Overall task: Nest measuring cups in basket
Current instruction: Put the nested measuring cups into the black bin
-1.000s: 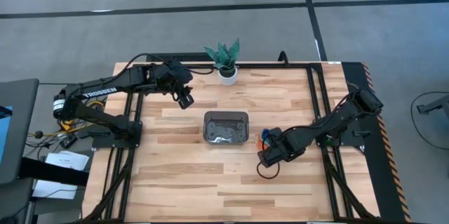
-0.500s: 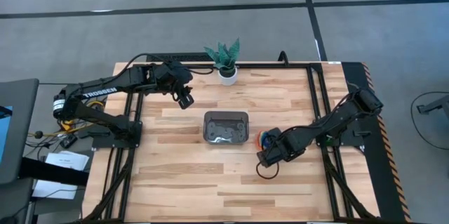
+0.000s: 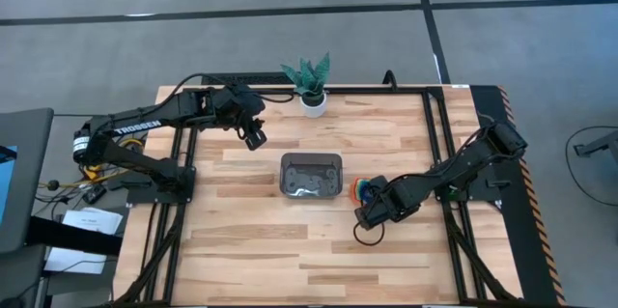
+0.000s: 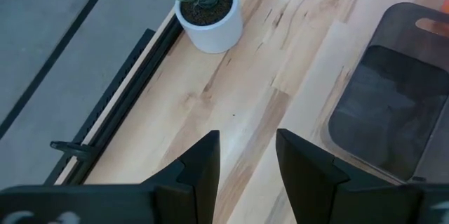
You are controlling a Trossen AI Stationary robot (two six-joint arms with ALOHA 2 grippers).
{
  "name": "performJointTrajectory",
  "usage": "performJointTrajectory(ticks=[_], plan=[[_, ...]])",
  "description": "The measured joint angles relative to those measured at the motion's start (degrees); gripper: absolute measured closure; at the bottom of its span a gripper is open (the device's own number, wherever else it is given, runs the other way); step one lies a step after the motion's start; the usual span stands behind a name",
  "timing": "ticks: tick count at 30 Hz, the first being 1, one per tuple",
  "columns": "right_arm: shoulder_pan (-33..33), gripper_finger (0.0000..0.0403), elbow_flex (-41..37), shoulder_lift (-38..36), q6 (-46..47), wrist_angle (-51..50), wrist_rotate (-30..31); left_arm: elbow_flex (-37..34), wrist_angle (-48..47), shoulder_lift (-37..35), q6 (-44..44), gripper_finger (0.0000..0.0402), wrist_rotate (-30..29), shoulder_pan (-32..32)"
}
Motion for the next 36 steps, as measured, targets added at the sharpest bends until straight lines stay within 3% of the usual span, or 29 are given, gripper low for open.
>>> performJointTrajectory(ticks=[11, 18, 26, 30, 36], plan=[[0.0, 0.0174, 0.0, -3.97, 0.0, -1.49, 2.44, 0.0, 0.0, 0.0, 0.0, 0.0272, 0.0, 0.0], [-1.75, 0.0134, -0.02, -10.31, -4.08, -4.53, 2.92, 0.0, 0.02, 0.0, 0.58, 0.0272, -0.01, 0.01], [-8.05, 0.0076, -11.95, -16.59, -12.89, 9.22, -7.22, 0.0, -0.45, 0.0, 0.37, 0.0272, 0.0, 0.0], [-7.75, 0.0059, -13.77, -17.99, -12.98, 15.7, -7.34, 0.0, -2.7, 0.0, -1.26, 0.0272, 0.0, 0.0], [-7.13, 0.0052, -13.77, -16.35, -14.19, 16.06, -6.2, 0.0, -4.26, 0.0, -2.8, 0.0272, -0.02, 0.0]])
